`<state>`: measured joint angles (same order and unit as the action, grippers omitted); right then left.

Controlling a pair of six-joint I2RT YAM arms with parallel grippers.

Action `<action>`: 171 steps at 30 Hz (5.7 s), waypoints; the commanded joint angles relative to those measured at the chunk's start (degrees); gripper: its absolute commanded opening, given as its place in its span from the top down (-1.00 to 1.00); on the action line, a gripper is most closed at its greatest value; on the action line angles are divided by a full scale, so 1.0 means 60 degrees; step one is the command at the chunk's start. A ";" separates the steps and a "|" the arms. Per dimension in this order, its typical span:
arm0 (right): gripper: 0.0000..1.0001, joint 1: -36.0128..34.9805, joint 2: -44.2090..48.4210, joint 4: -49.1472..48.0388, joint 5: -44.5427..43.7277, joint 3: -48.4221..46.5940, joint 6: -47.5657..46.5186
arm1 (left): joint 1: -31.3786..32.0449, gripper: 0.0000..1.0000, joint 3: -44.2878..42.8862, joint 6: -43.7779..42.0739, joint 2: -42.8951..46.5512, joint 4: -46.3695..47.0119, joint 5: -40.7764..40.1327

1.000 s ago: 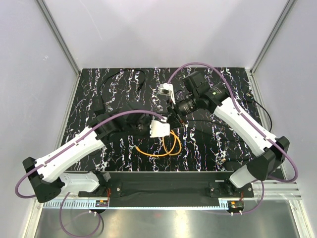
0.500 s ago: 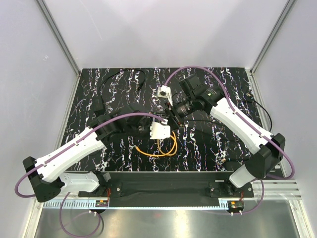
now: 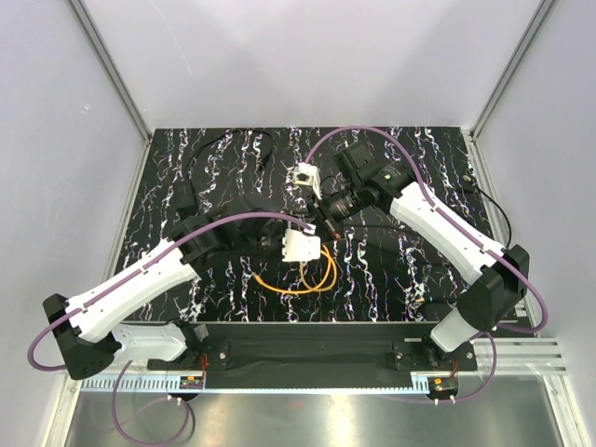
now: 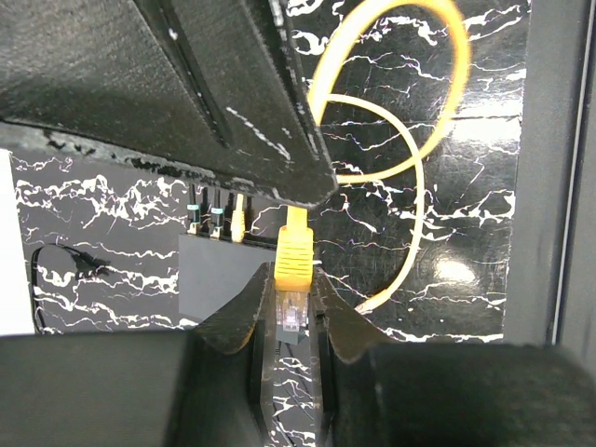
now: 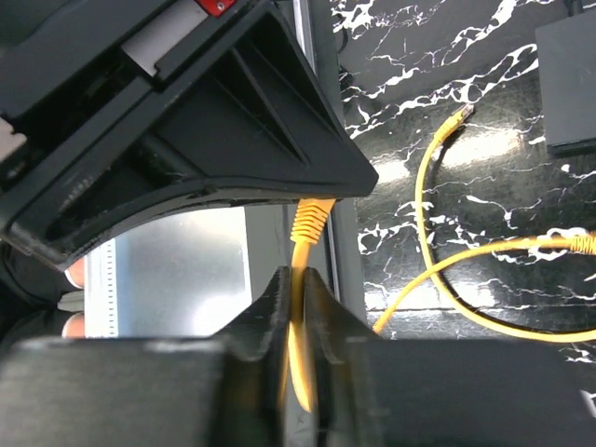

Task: Insert the plug into the switch port

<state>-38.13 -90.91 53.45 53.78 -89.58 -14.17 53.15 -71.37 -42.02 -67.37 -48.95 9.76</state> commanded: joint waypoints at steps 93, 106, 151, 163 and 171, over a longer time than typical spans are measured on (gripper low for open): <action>0.28 -0.1247 0.2496 -0.2375 -0.3748 0.1615 -0.4082 | -0.5195 1.00 0.6798 1.9557 0.1751 1.3153 0.7500; 0.87 -0.1540 0.2467 -0.2288 -0.4114 0.1907 -0.4683 | -0.5195 1.00 0.6930 1.9806 0.1737 1.3358 0.7485; 1.00 -0.0120 0.0844 -0.4075 -0.4287 0.3755 -0.3761 | -0.8696 -0.32 0.3958 1.1839 -0.0444 0.5992 0.5745; 1.00 -0.0193 -0.2805 -0.5450 -0.5080 0.2420 -0.2809 | -0.8726 -0.30 0.2946 1.0182 -0.2671 0.4950 0.4717; 1.00 -0.0193 -0.3554 -0.7018 -0.5271 0.2523 -0.2545 | -0.8726 -0.31 0.2462 0.9977 -0.3960 0.4818 0.4438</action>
<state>-38.79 -112.09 18.92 23.49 -72.53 -30.48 0.95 -54.02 19.92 -89.43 -20.12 38.33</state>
